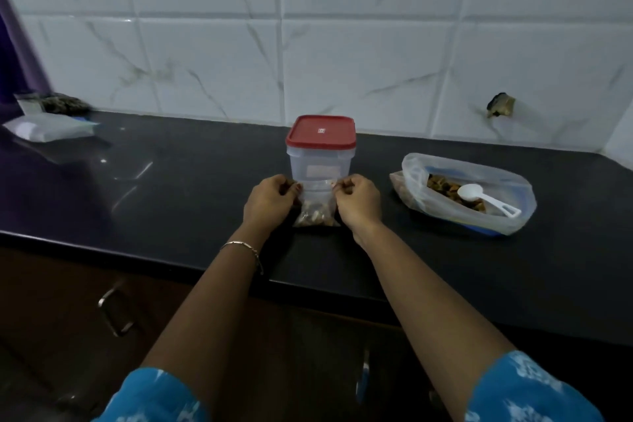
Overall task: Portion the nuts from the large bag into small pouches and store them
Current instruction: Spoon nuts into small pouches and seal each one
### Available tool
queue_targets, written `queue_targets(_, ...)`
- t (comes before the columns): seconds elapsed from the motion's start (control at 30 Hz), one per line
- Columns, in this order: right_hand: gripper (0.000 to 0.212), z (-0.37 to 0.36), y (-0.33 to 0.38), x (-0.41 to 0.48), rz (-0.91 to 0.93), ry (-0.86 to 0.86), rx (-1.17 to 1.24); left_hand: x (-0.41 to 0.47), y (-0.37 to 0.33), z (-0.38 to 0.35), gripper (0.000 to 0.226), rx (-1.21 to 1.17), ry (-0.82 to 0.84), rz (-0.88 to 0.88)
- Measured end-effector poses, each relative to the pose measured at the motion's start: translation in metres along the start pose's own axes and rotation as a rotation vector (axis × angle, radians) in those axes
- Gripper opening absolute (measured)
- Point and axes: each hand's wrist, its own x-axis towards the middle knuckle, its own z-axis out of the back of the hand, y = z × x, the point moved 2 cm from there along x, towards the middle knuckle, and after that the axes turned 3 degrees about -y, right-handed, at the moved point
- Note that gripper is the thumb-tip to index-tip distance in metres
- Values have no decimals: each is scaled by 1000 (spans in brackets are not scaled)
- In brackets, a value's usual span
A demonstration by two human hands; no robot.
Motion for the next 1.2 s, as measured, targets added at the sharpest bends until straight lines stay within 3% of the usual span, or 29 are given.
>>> queue_targets(0.27,15,20,-1,-9,-89,-17,363,-16,-8,12,40,-307,-117,47)
queue_targets(0.5,20,77,-11,-35,17,-25,315,-55,-48,13,28,-279,-258,-57)
queue_targets(0.77,21,211,-50,-52,41,-39,14,-109,-145,-63,21,-398,-112,-309)
queue_targets(0.9,18,292,-74,-64,38,-173,-78,-150,-194,-117,4,-468,81,-361)
queue_targets(1.2,21,438,-128,-87,-21,-522,-345,-196,-263,-197,17,-453,435,-366)
